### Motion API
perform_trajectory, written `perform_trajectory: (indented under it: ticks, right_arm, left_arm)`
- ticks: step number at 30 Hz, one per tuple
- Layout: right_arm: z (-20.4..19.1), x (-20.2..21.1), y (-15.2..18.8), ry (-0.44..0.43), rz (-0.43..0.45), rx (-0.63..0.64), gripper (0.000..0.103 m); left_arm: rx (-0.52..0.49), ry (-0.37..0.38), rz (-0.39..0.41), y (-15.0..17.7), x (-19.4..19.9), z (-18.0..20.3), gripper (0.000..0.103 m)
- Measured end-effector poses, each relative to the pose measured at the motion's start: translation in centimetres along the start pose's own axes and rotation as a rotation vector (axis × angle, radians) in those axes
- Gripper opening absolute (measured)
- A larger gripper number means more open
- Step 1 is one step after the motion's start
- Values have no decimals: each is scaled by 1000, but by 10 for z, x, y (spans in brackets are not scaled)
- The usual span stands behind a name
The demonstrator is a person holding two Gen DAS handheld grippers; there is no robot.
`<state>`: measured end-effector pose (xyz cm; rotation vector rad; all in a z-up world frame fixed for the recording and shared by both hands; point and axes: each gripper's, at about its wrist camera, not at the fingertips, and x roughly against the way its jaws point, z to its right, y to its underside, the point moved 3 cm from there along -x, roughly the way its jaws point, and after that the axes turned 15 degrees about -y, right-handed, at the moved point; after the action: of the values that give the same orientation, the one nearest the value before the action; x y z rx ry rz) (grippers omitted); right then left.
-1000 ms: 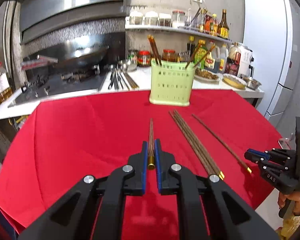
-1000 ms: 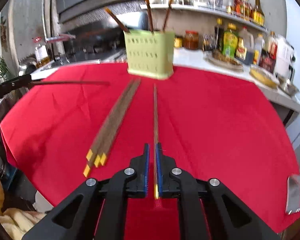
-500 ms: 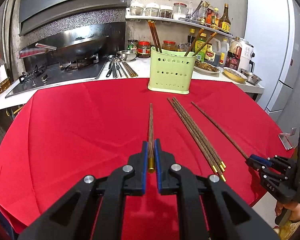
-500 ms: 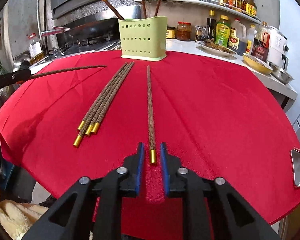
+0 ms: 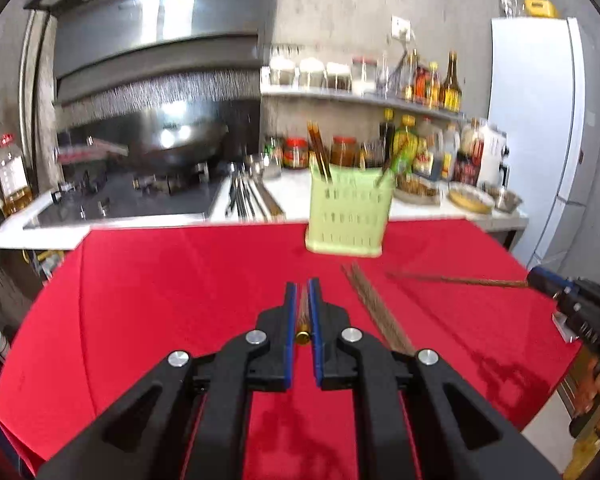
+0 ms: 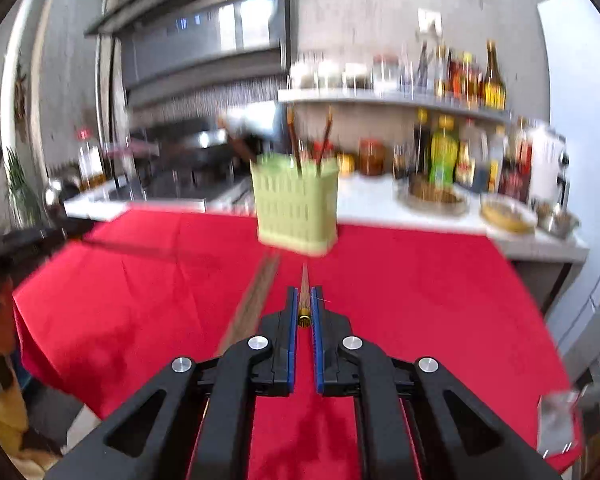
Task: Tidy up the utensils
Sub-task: 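Lift both held chopsticks off the red cloth and tilt them upright, then carry both upright chopsticks above the green holder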
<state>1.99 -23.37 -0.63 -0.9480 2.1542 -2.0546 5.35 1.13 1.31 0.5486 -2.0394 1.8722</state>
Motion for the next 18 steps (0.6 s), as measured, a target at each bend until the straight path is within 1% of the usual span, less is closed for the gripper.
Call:
perform_trajectory:
  ticks: [4,6,8,15,18]
  right_arm:
    - [-3,9,-41,3,75,50,7]
    - [-2,6,-59,5,89,67,7]
    - [2,2,-71,4,94,63,7]
    - [16,-23,-92,23,84,64,7]
    - [21,-31,-94,29,81,57,8]
  left_arm:
    - [19,4,60,-23,9,-3,6]
    - [20,13,84,-33,13,-4,6]
    - [23,21,89,-41,11,-4,6]
    - [-15,48,113,-66,5,10,6]
    - [-34,60,110,-71,-4,21,6]
